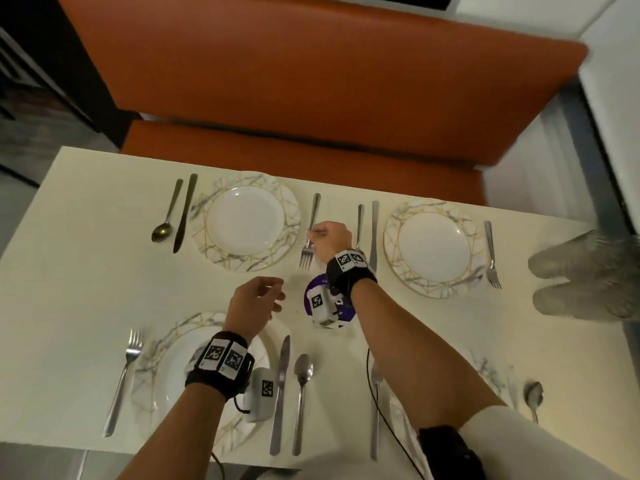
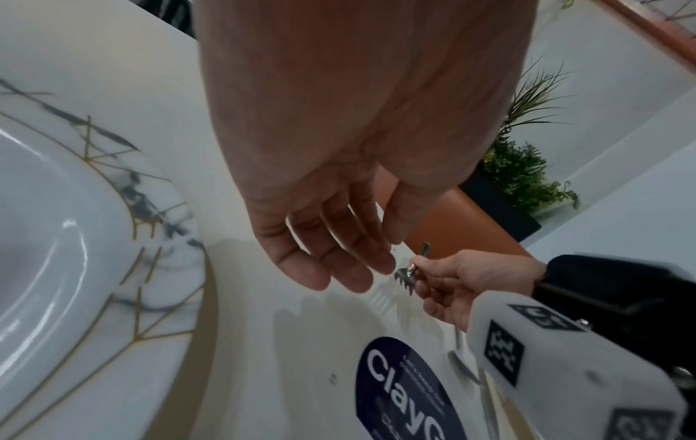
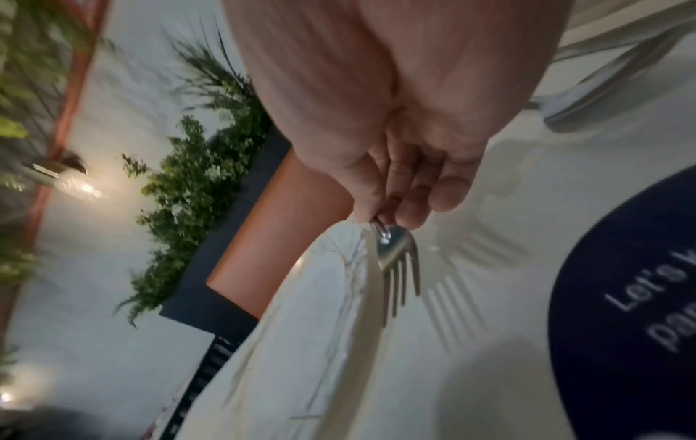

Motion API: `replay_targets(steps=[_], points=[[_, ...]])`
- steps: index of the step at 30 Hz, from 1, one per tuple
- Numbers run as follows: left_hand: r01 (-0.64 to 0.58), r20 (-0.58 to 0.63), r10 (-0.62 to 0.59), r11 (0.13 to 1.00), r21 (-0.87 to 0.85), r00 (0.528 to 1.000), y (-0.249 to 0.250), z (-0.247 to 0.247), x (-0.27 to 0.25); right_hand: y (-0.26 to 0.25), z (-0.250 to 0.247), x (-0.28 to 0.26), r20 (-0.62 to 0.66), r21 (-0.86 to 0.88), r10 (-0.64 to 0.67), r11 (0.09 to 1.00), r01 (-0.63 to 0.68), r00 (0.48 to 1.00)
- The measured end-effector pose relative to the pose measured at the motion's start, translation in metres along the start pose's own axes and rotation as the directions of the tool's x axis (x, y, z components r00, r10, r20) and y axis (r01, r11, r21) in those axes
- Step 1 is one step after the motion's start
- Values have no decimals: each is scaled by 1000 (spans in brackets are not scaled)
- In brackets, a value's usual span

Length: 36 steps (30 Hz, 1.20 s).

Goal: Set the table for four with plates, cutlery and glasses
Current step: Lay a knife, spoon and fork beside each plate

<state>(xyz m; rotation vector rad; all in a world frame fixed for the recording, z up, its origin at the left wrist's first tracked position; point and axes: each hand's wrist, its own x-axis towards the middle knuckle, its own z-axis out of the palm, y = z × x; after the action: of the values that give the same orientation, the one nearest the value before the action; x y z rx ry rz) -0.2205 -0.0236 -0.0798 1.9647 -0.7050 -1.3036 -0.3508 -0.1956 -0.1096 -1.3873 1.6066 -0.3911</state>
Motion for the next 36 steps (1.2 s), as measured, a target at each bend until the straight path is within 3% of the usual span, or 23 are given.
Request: replay_targets(steps=[11, 36], points=[[-6, 10, 4, 985, 172, 1000, -8, -6, 7, -8, 16, 34, -33, -188, -40, 982, 33, 999], [-29, 32, 23, 981, 194, 999, 0, -11, 14, -6, 13, 26, -84, -146, -24, 989, 11, 996]])
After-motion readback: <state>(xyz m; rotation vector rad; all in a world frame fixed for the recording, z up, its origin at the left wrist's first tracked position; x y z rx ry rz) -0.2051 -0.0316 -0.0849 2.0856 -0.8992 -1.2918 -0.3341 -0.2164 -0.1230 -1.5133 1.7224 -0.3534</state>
